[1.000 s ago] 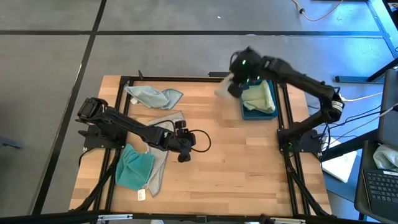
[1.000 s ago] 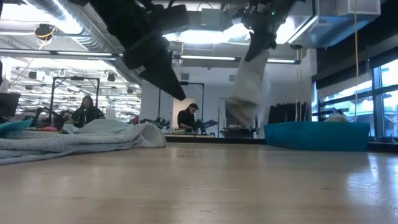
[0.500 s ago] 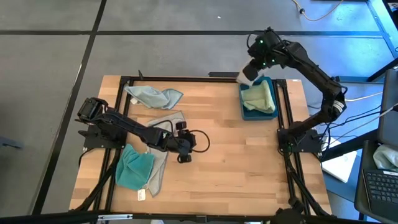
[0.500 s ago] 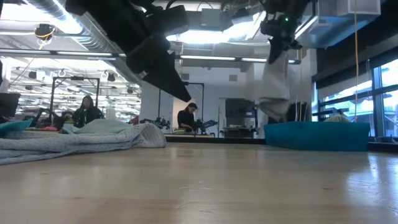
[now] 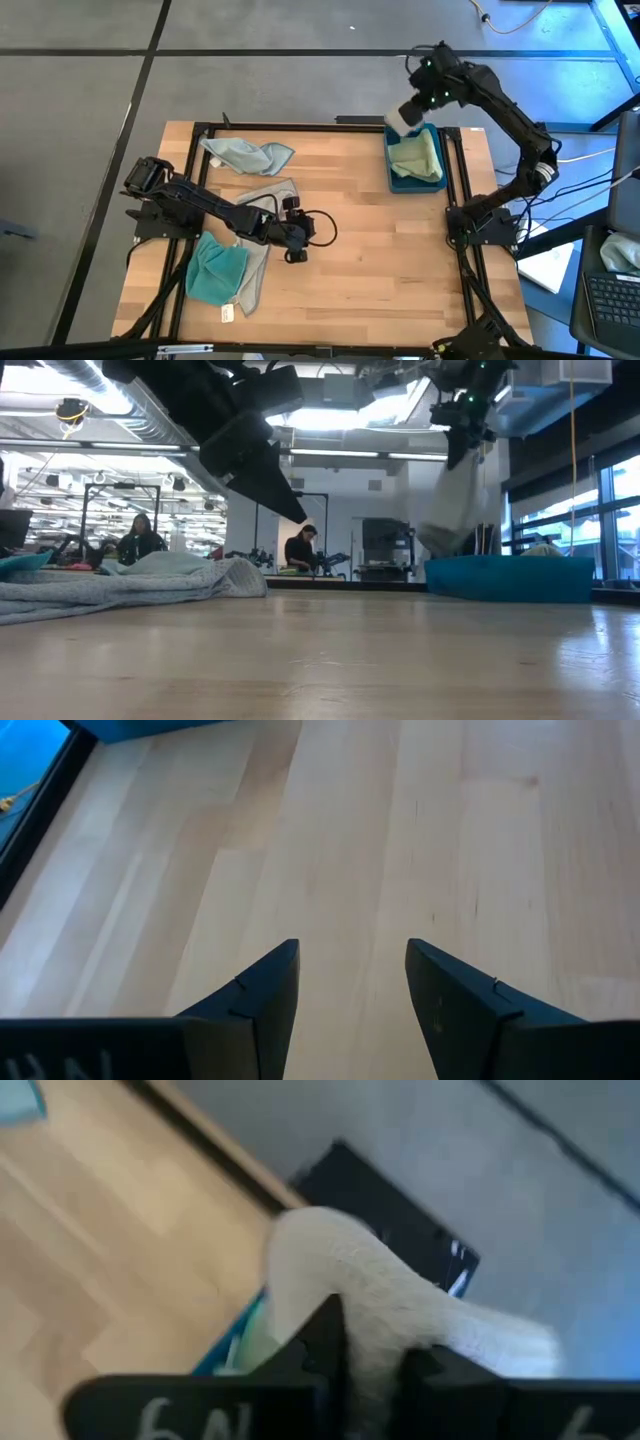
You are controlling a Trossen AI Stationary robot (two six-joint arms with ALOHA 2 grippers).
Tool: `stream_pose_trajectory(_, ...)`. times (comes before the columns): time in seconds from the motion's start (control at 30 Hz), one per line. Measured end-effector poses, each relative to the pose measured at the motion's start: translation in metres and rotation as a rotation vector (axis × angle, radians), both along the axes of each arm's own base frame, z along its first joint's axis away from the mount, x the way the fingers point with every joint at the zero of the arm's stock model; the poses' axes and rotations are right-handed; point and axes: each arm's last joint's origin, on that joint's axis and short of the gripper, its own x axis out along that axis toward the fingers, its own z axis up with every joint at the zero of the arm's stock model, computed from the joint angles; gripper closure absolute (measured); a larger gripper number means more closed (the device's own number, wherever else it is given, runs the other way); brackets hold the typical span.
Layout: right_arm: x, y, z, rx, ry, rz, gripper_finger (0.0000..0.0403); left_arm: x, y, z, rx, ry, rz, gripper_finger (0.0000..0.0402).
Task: Fold microfiber towels
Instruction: Put the top grey microfiber cloth into the blue bin
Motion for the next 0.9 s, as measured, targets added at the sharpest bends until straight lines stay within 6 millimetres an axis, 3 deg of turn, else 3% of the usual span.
stream_pose_trajectory(0.27,0.002,0.018,-0.066,0.152,0.069,-0.044,0.0359,-0.002,-0.011,0.0,-0.004,-0.007,-0.032,0.0226)
stream_pose_trajectory(0.5,-0.002,0.026,-0.084,0.131,0.011,-0.076,0.0359,-0.002,-0.013,0.001,-0.008,-0.02,-0.038,0.0226)
stream_pose_trajectory(0.67,-0.003,0.026,-0.078,0.057,0.004,-0.063,0.0359,-0.001,-0.013,0.002,-0.011,-0.032,-0.038,0.0226)
stream_pose_trajectory(0.9,-0.001,0.023,-0.036,-0.131,-0.154,-0.049,0.0359,0.008,-0.007,0.01,0.025,-0.141,-0.003,0.0226)
